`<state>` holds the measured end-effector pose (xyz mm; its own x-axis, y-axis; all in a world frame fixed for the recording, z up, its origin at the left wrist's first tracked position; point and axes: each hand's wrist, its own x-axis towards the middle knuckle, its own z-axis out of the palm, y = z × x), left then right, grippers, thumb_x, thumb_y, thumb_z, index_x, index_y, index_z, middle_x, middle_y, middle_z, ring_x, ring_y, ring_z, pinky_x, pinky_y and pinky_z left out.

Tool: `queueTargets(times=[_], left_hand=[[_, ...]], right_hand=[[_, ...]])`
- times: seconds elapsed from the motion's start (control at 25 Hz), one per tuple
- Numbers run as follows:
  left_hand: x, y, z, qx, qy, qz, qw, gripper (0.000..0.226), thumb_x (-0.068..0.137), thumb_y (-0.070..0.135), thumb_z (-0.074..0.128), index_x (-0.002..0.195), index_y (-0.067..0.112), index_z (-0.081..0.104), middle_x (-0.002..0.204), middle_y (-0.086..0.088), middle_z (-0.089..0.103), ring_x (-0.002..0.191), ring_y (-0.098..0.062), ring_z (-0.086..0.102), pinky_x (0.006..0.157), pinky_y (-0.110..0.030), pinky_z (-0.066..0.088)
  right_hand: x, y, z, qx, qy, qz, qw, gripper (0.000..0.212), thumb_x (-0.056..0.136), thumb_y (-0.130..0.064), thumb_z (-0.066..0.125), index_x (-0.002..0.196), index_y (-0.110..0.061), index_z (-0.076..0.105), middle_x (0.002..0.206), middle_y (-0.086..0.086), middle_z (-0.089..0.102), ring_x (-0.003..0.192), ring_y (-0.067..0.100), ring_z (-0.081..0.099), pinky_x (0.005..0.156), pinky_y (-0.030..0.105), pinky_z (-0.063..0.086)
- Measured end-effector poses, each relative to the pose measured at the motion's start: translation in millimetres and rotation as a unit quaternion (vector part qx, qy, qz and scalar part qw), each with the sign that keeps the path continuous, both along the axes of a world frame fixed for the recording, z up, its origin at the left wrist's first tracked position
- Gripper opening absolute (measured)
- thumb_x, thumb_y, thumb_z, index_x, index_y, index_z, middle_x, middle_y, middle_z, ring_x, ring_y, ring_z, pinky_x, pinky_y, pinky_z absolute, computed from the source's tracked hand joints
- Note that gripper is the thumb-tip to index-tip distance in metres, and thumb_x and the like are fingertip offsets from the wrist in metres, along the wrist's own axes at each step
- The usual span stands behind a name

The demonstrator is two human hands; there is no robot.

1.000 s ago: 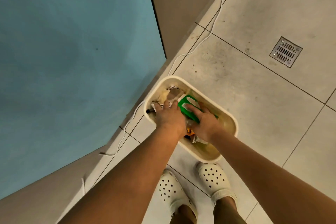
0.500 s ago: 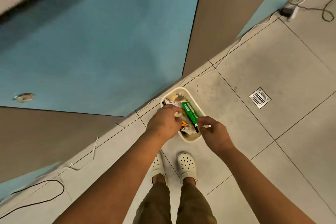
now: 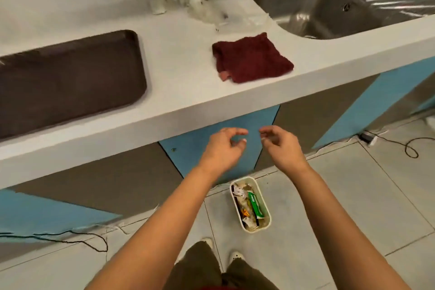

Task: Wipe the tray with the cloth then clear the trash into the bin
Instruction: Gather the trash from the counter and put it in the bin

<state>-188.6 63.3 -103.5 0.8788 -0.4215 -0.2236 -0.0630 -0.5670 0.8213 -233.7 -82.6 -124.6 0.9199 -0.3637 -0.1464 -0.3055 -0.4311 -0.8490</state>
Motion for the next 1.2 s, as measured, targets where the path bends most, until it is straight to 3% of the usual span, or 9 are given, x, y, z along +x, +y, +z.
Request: queueTargets(times=[0.2, 0.36, 0.48, 0.6, 0.68, 0.8, 0.92, 1.0, 1.2], left_hand=[[24, 21, 76, -0.067, -0.047, 0.071, 0.994, 0.024, 0.090, 0.015, 0.055, 0.111, 0.020, 0.065, 0.103, 0.004, 0.064, 0.047, 0.006, 0.049, 0.047, -0.002, 0.035], [51, 46, 106, -0.092, -0.064, 0.112, 0.987, 0.021, 0.090, 0.018, 0.054, 0.108, 0.024, 0.065, 0.106, 0.013, 0.060, 0.059, 0.000, 0.053, 0.054, -0.009, 0.040], [80, 72, 112, -0.094, -0.065, 0.124, 0.986, 0.021, 0.091, 0.017, 0.054, 0.108, 0.024, 0.065, 0.109, 0.012, 0.060, 0.061, -0.003, 0.052, 0.052, -0.008, 0.039], [123, 100, 116, -0.102, -0.069, 0.137, 0.983, 0.021, 0.091, 0.014, 0.054, 0.106, 0.023, 0.065, 0.092, 0.008, 0.061, 0.053, 0.001, 0.052, 0.045, -0.003, 0.035], [158, 116, 117, -0.103, -0.072, 0.139, 0.982, 0.021, 0.090, 0.012, 0.054, 0.106, 0.021, 0.066, 0.078, 0.008, 0.057, 0.042, 0.006, 0.048, 0.044, -0.003, 0.033], [203, 134, 122, -0.088, -0.077, 0.120, 0.986, 0.022, 0.091, 0.013, 0.054, 0.107, 0.021, 0.065, 0.079, 0.011, 0.055, 0.045, 0.008, 0.049, 0.047, -0.002, 0.036], [247, 143, 118, -0.065, -0.075, 0.091, 0.991, 0.023, 0.091, 0.015, 0.053, 0.110, 0.022, 0.065, 0.102, 0.010, 0.059, 0.060, 0.002, 0.053, 0.054, 0.002, 0.038], [271, 143, 114, -0.052, -0.070, 0.067, 0.994, 0.024, 0.091, 0.016, 0.053, 0.112, 0.022, 0.064, 0.110, 0.010, 0.058, 0.065, 0.000, 0.054, 0.057, 0.000, 0.040], [307, 133, 99, -0.039, -0.050, 0.032, 0.997, 0.025, 0.092, 0.016, 0.053, 0.114, 0.020, 0.064, 0.100, 0.006, 0.058, 0.062, 0.001, 0.053, 0.060, -0.007, 0.039]], right_hand=[[38, 14, 75, -0.010, -0.078, 0.059, 0.995, 0.024, 0.088, -0.005, 0.051, 0.107, -0.014, 0.063, 0.093, -0.002, 0.061, 0.057, 0.002, 0.050, 0.048, 0.004, 0.037], [71, 27, 105, 0.012, -0.117, 0.063, 0.991, 0.017, 0.090, -0.006, 0.051, 0.096, -0.018, 0.062, 0.083, -0.015, 0.062, 0.062, -0.002, 0.053, 0.055, 0.003, 0.040], [105, 37, 112, 0.029, -0.109, 0.050, 0.992, 0.017, 0.091, -0.008, 0.050, 0.099, -0.017, 0.061, 0.084, -0.002, 0.069, 0.080, 0.011, 0.065, 0.071, 0.017, 0.049], [147, 52, 112, 0.025, -0.093, 0.041, 0.994, 0.016, 0.091, -0.011, 0.051, 0.096, -0.023, 0.061, 0.087, -0.001, 0.064, 0.078, 0.021, 0.065, 0.068, 0.027, 0.053], [176, 62, 112, 0.024, -0.097, 0.027, 0.995, 0.018, 0.090, -0.010, 0.052, 0.092, -0.025, 0.061, 0.078, -0.007, 0.056, 0.069, 0.014, 0.058, 0.061, 0.021, 0.051], [210, 74, 118, -0.002, -0.092, -0.003, 0.996, 0.019, 0.088, -0.008, 0.052, 0.098, -0.020, 0.063, 0.078, -0.004, 0.055, 0.063, 0.007, 0.049, 0.049, 0.005, 0.039], [238, 78, 118, -0.083, -0.090, -0.047, 0.991, 0.023, 0.087, -0.008, 0.053, 0.106, -0.015, 0.064, 0.096, 0.001, 0.058, 0.065, 0.004, 0.049, 0.067, 0.018, 0.038], [250, 75, 115, -0.140, -0.090, -0.073, 0.983, 0.025, 0.086, -0.007, 0.054, 0.108, -0.013, 0.064, 0.113, 0.002, 0.056, 0.068, 0.013, 0.053, 0.075, 0.020, 0.036], [280, 52, 106, -0.277, -0.048, -0.102, 0.954, 0.026, 0.081, -0.010, 0.058, 0.106, -0.011, 0.066, 0.121, 0.012, 0.055, 0.092, 0.035, 0.058, 0.097, 0.045, 0.041]])
